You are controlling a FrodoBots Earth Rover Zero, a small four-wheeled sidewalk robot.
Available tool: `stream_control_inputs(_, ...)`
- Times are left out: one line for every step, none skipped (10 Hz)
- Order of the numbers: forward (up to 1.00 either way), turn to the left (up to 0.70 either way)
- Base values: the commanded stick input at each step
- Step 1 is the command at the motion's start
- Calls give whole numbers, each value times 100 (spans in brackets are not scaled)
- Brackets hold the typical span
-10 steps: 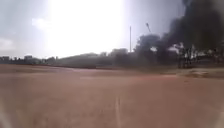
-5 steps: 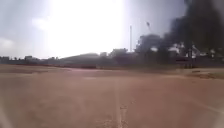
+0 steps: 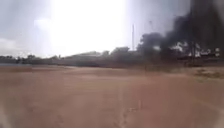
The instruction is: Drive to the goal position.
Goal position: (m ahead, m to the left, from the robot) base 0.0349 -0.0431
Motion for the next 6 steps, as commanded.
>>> stream_control_inputs(70,0)
stream_control_inputs(70,0)
stream_control_inputs(70,0)
stream_control_inputs(70,0)
stream_control_inputs(70,0)
stream_control_inputs(70,0)
